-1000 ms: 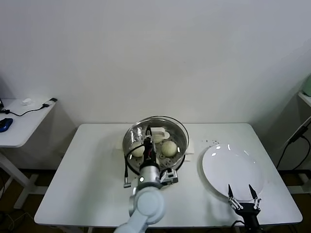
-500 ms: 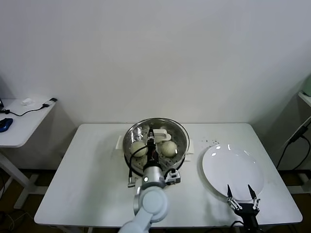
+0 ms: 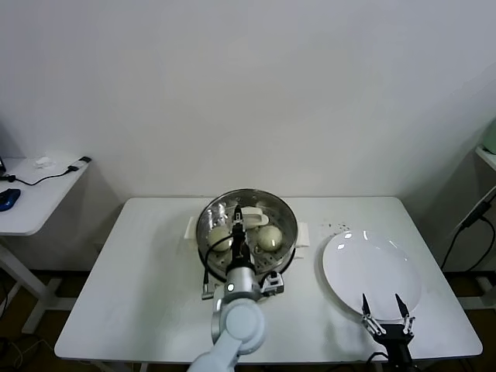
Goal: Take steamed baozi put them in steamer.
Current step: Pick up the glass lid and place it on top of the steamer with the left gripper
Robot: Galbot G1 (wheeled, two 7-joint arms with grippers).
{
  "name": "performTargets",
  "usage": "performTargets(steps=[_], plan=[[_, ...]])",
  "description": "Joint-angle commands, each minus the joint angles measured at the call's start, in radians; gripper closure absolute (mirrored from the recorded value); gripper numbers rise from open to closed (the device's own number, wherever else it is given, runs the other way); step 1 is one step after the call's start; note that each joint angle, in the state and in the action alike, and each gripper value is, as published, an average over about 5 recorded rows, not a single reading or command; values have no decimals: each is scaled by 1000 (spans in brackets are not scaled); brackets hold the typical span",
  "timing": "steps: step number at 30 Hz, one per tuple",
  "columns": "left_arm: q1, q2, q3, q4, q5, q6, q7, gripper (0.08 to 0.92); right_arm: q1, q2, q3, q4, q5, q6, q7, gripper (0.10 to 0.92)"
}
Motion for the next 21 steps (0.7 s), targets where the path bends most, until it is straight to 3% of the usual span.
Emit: performTargets(steps=[1,12,21], plan=[[-1,0,0,18,8,-5,-5,861,-2,0,1,1,-3,5,-1,203],[2,13,7,-4,-6,-21,-3,854,-5,-1,-6,-2,-3,13,-9,203],[31,69,37,-143,-123,-47,-3,630,0,0,-12,-8,-2,10,-22,203]])
